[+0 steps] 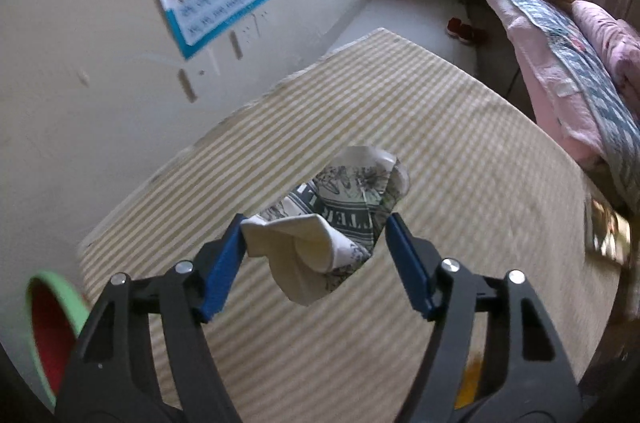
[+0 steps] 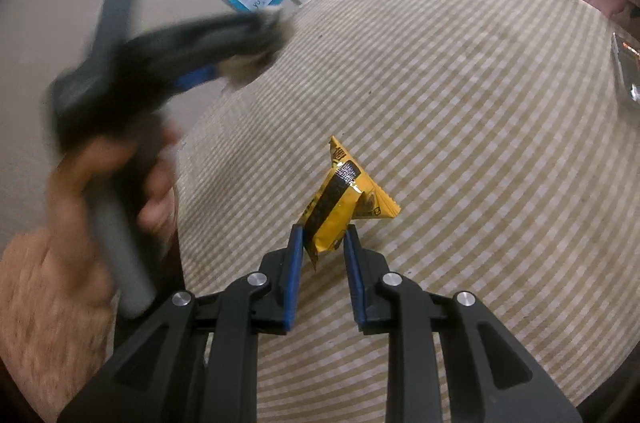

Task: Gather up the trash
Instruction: 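Grasp the white newspaper ball with the left gripper while the right holds the wrapper, then carry both items over the bucket and open both grippers to drop them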

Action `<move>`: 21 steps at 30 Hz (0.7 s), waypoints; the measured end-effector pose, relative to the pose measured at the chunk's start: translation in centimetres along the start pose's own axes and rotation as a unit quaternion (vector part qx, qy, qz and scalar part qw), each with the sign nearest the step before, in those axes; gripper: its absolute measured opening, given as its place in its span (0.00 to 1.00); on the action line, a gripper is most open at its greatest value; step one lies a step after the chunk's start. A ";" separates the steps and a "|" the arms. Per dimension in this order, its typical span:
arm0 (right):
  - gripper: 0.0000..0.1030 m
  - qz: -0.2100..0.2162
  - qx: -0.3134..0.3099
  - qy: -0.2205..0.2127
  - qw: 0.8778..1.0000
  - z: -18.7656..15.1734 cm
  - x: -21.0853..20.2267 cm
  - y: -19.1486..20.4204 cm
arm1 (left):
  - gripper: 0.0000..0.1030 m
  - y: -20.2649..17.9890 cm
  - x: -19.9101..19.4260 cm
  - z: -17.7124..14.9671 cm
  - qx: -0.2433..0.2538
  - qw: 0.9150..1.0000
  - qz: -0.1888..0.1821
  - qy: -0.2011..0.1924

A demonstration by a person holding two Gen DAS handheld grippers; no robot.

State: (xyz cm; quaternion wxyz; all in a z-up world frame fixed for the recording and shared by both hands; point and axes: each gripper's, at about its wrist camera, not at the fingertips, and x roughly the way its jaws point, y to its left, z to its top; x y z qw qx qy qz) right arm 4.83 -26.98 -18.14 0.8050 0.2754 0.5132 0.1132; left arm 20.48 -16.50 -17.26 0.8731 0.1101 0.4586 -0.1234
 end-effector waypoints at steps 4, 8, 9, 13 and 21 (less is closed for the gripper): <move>0.21 -0.015 -0.016 0.000 1.000 -0.3 0.2 0.7 | 0.66 1.2 -4.8 -3.5 0.001 1.000 0.017 -0.019; 0.21 -0.037 -0.031 0.003 0.999 -0.7 0.8 1.5 | 0.67 2.3 -8.2 -6.5 -0.008 1.000 0.012 -0.016; 0.21 -0.042 -0.034 0.003 0.999 -0.7 1.0 1.7 | 0.67 2.4 -8.9 -7.0 -0.007 1.000 0.013 -0.019; 0.21 -0.065 -0.046 0.002 0.997 -1.2 1.4 2.4 | 0.68 3.1 -11.2 -9.5 -0.021 1.000 0.000 -0.022; 0.21 -0.081 -0.049 -0.017 0.995 -1.5 0.4 3.4 | 0.68 4.9 -12.1 -12.9 -0.052 0.998 -0.025 -0.010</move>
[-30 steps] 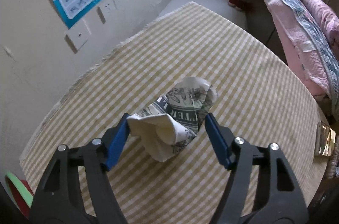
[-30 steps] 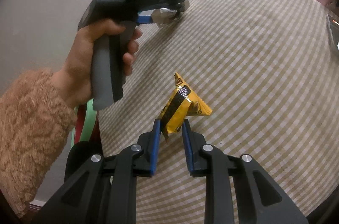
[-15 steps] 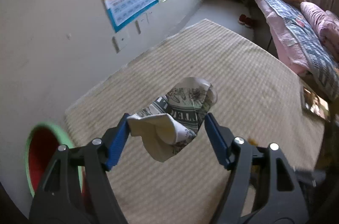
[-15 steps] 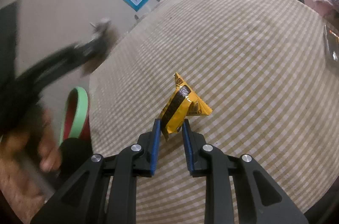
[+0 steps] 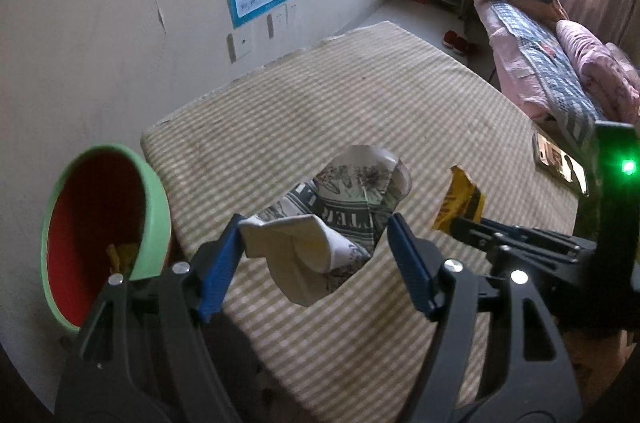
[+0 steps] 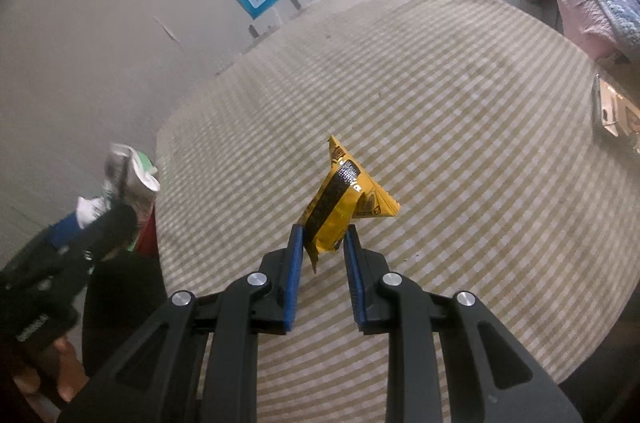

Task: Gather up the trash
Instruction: 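Carry both items over the bucket and open both grippers to drop them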

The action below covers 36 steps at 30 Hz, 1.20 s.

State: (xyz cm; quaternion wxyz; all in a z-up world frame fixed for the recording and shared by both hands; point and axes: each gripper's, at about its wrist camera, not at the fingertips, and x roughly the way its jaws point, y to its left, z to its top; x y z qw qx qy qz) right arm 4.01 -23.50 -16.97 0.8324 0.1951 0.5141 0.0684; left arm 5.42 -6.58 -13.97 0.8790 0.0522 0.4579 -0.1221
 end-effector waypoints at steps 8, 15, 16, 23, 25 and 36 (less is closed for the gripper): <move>0.21 0.008 -0.002 -0.012 1.000 -1.4 -2.6 1.2 | 0.68 2.0 -1.7 0.1 -0.023 0.999 0.003 -0.027; 0.21 0.025 -0.015 -0.028 0.999 -1.5 -4.5 3.0 | 0.68 3.8 -2.3 0.1 -0.045 0.998 0.015 -0.031; 0.21 0.028 -0.019 -0.029 0.999 -1.5 -4.6 3.4 | 0.68 4.0 -2.4 0.0 -0.046 0.998 0.017 -0.033; 0.21 0.044 -0.038 -0.035 0.998 -1.4 -5.4 5.7 | 0.68 5.3 -3.3 0.3 -0.052 0.997 0.034 -0.047; 0.21 0.048 -0.044 -0.036 0.997 -1.2 -5.5 6.4 | 0.68 5.6 -3.6 0.3 -0.054 0.997 0.037 -0.050; 0.21 0.062 -0.071 -0.031 0.995 -1.0 -5.4 9.3 | 0.68 7.4 -4.4 -0.1 -0.068 0.995 0.049 -0.056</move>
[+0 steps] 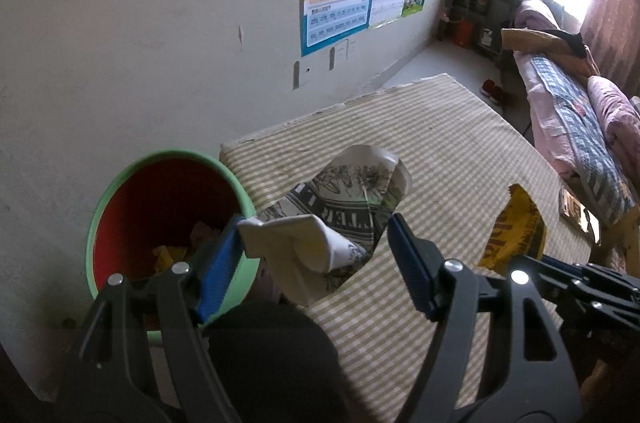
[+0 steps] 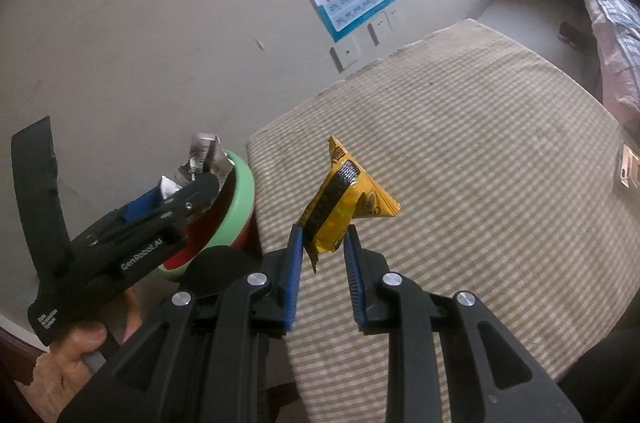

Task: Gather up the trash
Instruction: 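Carry both items over the bucket and open both grippers to drop them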

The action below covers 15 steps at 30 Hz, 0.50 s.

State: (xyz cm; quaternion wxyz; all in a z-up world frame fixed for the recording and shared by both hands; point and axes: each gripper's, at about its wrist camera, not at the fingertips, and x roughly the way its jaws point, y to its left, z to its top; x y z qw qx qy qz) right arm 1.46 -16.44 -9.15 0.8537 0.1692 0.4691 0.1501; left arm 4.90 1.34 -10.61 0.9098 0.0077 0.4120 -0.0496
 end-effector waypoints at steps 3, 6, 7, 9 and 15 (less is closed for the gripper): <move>0.21 0.001 -0.007 0.003 1.000 0.0 0.2 0.7 | 0.68 0.5 -0.1 -0.1 -0.005 1.000 0.002 -0.001; 0.21 0.003 -0.015 0.006 1.000 0.1 0.6 1.4 | 0.68 1.3 -0.2 -0.2 -0.013 1.000 0.004 -0.001; 0.21 0.003 -0.017 0.007 1.000 0.1 0.6 1.6 | 0.68 1.4 -0.3 -0.2 -0.014 1.000 0.005 -0.002; 0.21 0.004 -0.021 0.009 1.000 0.1 0.8 1.9 | 0.68 1.8 -0.4 -0.2 -0.018 1.000 0.006 -0.003; 0.21 0.009 -0.036 0.016 0.999 0.3 1.4 2.9 | 0.68 2.8 -0.5 -0.2 -0.029 1.000 0.010 -0.003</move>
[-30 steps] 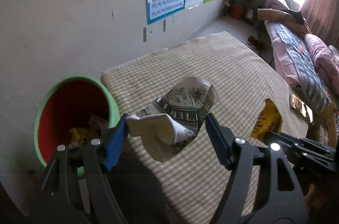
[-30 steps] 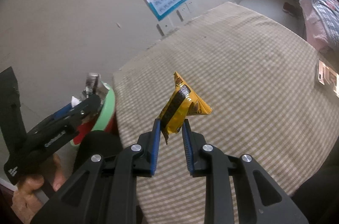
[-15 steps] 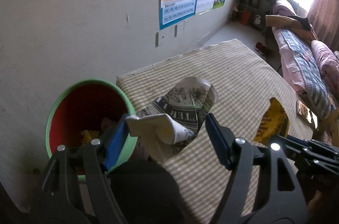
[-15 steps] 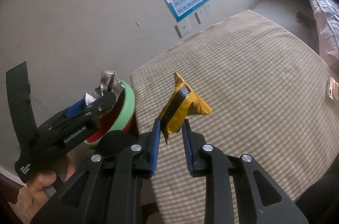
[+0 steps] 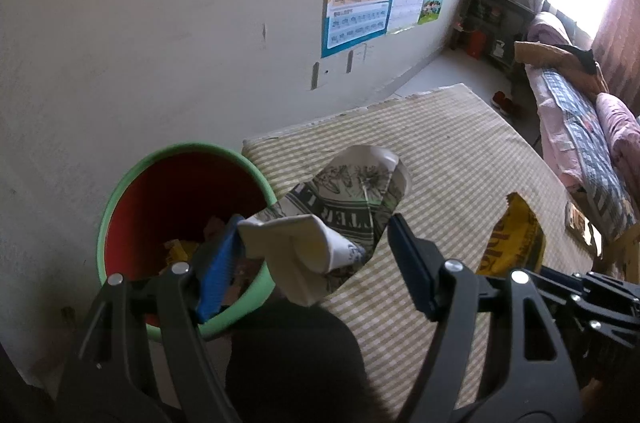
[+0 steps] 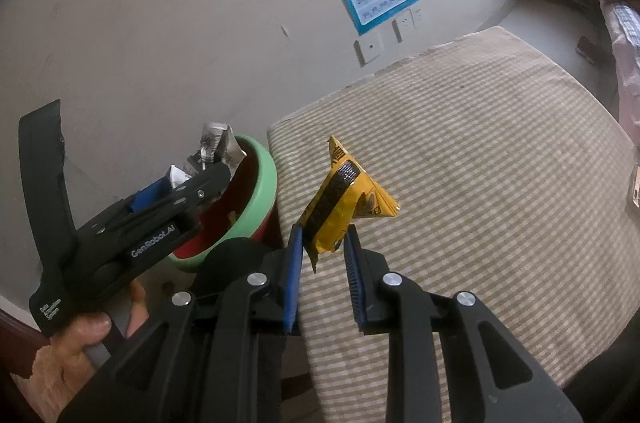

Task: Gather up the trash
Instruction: 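Carry both items over the bucket and open both grippers to drop them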

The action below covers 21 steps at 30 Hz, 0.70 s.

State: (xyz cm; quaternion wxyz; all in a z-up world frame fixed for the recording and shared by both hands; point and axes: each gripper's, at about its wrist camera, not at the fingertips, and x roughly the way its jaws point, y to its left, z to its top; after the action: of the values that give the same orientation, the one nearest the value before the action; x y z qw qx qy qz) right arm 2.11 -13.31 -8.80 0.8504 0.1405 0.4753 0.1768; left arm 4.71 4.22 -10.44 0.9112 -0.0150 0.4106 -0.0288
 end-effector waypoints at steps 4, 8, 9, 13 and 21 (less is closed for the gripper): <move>0.21 0.004 -0.011 0.004 1.000 0.3 0.4 0.9 | 0.68 1.0 0.2 0.0 -0.010 1.000 0.005 0.000; 0.21 0.008 -0.028 0.007 1.000 0.6 1.1 2.1 | 0.68 2.3 0.3 0.0 -0.022 1.000 0.014 0.000; 0.21 0.008 -0.034 0.008 0.999 0.7 1.3 2.5 | 0.68 2.8 0.4 0.0 -0.027 0.999 0.017 -0.001; 0.21 0.012 -0.049 0.013 0.999 1.0 2.0 3.7 | 0.68 5.0 0.5 0.2 -0.049 0.998 0.033 -0.003; 0.21 0.019 -0.074 0.029 0.997 1.8 4.1 5.9 | 0.68 9.6 0.7 -0.1 -0.093 0.994 0.064 -0.001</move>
State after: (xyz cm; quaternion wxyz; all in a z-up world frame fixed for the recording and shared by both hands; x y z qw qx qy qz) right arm 4.61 -6.33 -8.57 0.8410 0.0813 0.4822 0.2316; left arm 5.49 13.80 -11.47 0.9063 -0.0729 0.4108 0.0680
